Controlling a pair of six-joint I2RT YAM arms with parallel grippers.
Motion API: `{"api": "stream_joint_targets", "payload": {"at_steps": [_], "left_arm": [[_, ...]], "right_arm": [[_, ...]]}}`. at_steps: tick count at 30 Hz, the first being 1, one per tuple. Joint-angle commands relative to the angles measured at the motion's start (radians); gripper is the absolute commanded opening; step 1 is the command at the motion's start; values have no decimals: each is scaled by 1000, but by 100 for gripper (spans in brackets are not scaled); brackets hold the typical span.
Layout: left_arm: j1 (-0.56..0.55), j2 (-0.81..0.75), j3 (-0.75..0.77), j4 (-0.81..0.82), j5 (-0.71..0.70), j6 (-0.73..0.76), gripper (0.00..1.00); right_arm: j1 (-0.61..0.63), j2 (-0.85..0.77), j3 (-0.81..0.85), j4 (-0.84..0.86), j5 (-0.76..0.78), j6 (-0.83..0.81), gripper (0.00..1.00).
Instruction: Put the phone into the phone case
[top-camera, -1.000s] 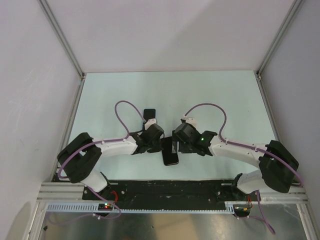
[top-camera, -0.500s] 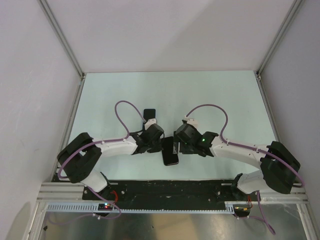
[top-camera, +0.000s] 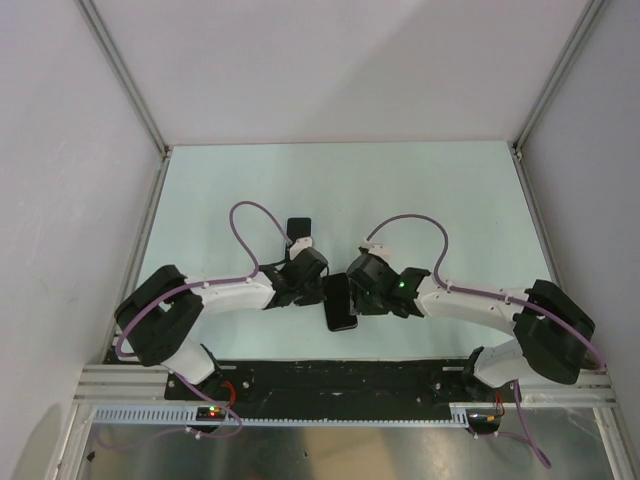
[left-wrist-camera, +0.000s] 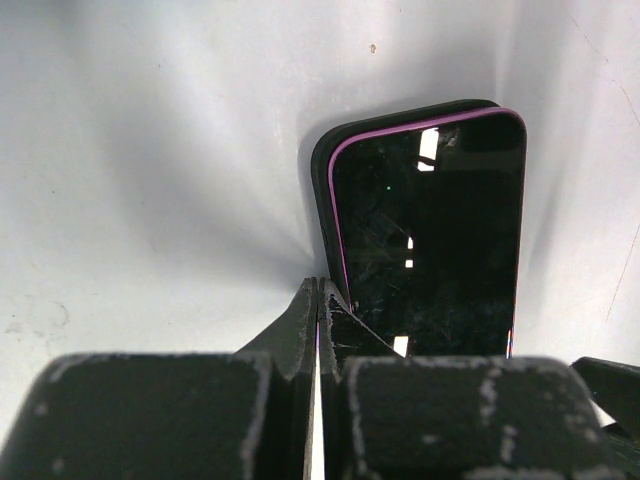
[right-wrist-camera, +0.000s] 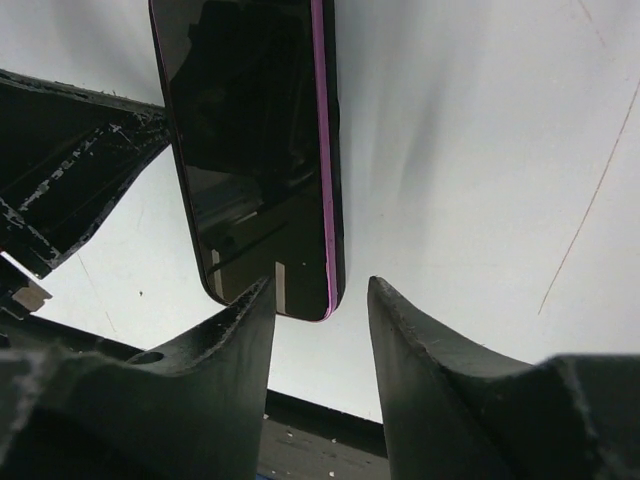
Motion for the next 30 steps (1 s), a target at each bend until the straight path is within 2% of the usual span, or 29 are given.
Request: {"api": "stream_joint_targets", "payload": {"at_steps": [1,11,18,30], "left_arm": [[-1,-14,11,39,22,14,0],[-2,-14,10,40,23,15,0],[-1,-10,12,40,25,12,0],[-4,-3,8,40,28,7,0]], "right_arm": [[16,31,0,27,-3,13,44],[27,90,0,58,-42,11,33],[38,103,0,48,-47,11,21],[61,143,0,55,-74,4,16]]}}
